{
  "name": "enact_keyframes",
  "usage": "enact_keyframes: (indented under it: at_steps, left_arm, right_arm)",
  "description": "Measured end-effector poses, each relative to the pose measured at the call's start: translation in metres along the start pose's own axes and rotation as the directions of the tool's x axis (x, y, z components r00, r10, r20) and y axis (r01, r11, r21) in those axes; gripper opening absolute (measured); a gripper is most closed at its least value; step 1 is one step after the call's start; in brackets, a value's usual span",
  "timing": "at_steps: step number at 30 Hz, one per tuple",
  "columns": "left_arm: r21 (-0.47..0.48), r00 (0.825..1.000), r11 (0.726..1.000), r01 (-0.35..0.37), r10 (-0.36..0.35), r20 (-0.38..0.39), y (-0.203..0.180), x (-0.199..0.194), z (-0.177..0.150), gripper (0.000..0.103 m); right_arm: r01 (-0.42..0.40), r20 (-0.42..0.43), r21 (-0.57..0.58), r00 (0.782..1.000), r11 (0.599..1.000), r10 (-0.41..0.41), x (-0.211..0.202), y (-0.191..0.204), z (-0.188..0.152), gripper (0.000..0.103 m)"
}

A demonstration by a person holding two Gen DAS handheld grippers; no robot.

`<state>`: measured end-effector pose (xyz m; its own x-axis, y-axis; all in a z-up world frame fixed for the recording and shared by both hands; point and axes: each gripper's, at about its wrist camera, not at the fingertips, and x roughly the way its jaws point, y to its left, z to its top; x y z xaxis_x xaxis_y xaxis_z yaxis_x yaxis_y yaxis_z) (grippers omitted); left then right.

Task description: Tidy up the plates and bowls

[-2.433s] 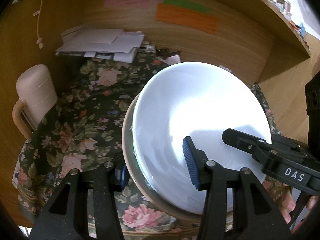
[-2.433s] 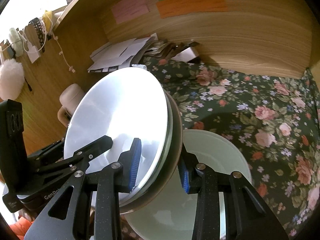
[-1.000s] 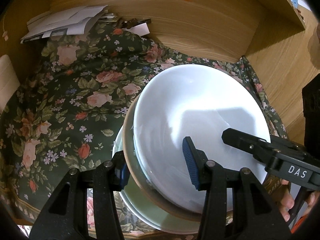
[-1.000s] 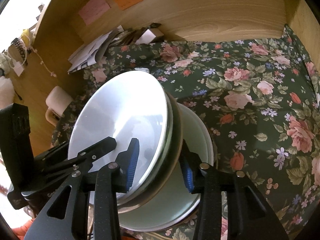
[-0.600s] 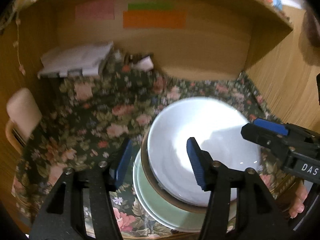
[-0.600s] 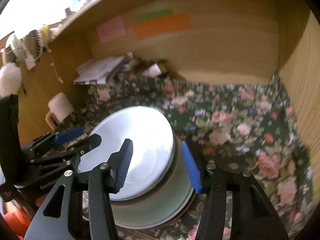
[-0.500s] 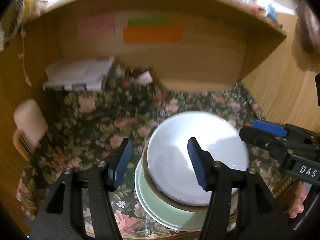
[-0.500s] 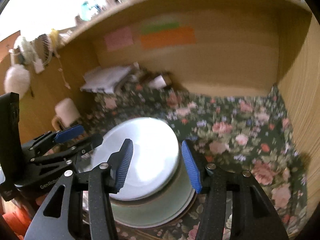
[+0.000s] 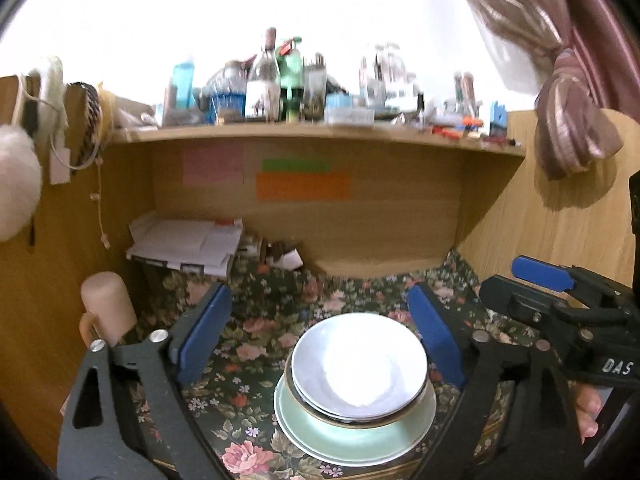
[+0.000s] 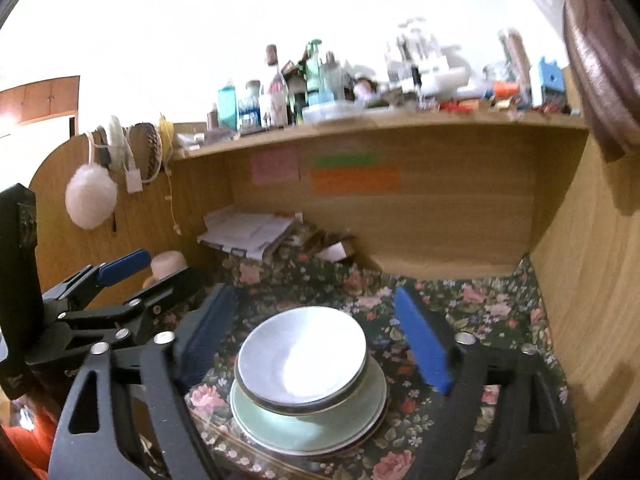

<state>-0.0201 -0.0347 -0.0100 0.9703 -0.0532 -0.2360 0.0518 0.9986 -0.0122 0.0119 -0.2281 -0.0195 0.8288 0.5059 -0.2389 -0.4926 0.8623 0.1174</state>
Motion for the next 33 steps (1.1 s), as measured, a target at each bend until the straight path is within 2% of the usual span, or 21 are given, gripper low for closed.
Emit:
enact_keyframes:
  at_steps: [3, 5, 6, 11, 33]
  left_arm:
    - [-0.002, 1.0, 1.0, 0.001, -0.001, 0.026, -0.001, -0.013, 0.0, 0.096]
    - [0.001, 0.999, 1.0, 0.004, -0.004, 0.044, -0.002, -0.02, -0.001, 0.098]
    - [0.002, 0.999, 1.0, 0.0, 0.0, 0.051, -0.003, -0.023, -0.002, 0.099]
    - [0.006, 0.996, 1.0, -0.007, 0.006, 0.085, -0.005, -0.035, -0.005, 0.102]
    - [-0.007, 0.996, 1.0, 0.017, -0.016, 0.086, -0.001, -0.036, -0.009, 0.102]
  right_arm:
    - [0.0, 0.024, -0.006, 1.0, 1.0, 0.0, -0.009, 0.002, 0.001, 0.09]
    - [0.004, 0.042, -0.005, 0.999, 1.0, -0.004, -0.015, 0.003, 0.0, 0.102]
    - [0.011, 0.054, -0.005, 0.998, 1.0, -0.011, -0.018, 0.004, -0.001, 0.103]
    - [0.017, 0.067, -0.028, 0.998, 0.999, -0.015, -0.025, 0.01, -0.001, 0.103]
    - [0.004, 0.062, -0.024, 0.998, 1.0, -0.003, -0.023, 0.013, -0.001, 0.103]
